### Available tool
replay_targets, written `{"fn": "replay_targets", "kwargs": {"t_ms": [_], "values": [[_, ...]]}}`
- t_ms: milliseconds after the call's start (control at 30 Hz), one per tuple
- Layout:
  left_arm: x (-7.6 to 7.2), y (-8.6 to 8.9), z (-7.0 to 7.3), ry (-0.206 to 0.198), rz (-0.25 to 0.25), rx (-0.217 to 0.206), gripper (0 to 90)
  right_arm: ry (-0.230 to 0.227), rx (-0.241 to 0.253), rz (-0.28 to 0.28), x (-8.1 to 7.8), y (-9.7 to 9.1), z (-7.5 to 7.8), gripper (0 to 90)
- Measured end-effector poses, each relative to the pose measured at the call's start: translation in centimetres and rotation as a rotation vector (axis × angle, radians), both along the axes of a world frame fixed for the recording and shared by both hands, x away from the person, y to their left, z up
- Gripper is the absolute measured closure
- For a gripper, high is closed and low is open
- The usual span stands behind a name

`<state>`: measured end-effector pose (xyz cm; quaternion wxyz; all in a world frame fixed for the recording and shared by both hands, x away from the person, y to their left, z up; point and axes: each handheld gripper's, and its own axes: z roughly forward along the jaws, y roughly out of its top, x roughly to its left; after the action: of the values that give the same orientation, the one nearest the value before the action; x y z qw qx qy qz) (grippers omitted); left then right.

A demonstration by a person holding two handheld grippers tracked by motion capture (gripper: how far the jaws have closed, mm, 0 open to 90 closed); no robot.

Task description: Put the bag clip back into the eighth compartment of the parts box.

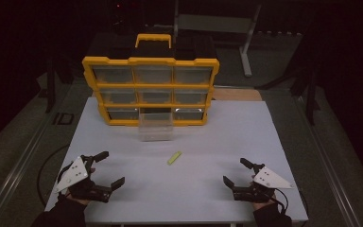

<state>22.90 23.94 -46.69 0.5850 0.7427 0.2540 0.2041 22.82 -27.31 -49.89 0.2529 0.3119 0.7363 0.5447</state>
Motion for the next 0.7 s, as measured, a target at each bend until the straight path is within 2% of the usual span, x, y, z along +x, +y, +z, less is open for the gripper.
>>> {"fn": "replay_targets", "kwargs": {"t_ms": [233,433,600,700], "values": [[0.8,-1.0,0.7,0.005,-0.018,0.022,0.3,-0.002,0.0,0.0,0.0,0.0,0.0,9.8],[1.5,-2.0,1.3,0.001,-0.051,0.033,0.3,-0.001,-0.001,0.003,0.0,0.1,0.0,9.8],[2.1,-2.7,1.9,0.006,-0.086,0.026,0.3,-0.001,0.001,0.004,0.0,0.1,0.0,9.8],[2.4,-3.2,2.2,0.002,-0.098,0.038,0.3,0.003,0.004,0.004,0.0,0.1,0.0,9.8]]}}
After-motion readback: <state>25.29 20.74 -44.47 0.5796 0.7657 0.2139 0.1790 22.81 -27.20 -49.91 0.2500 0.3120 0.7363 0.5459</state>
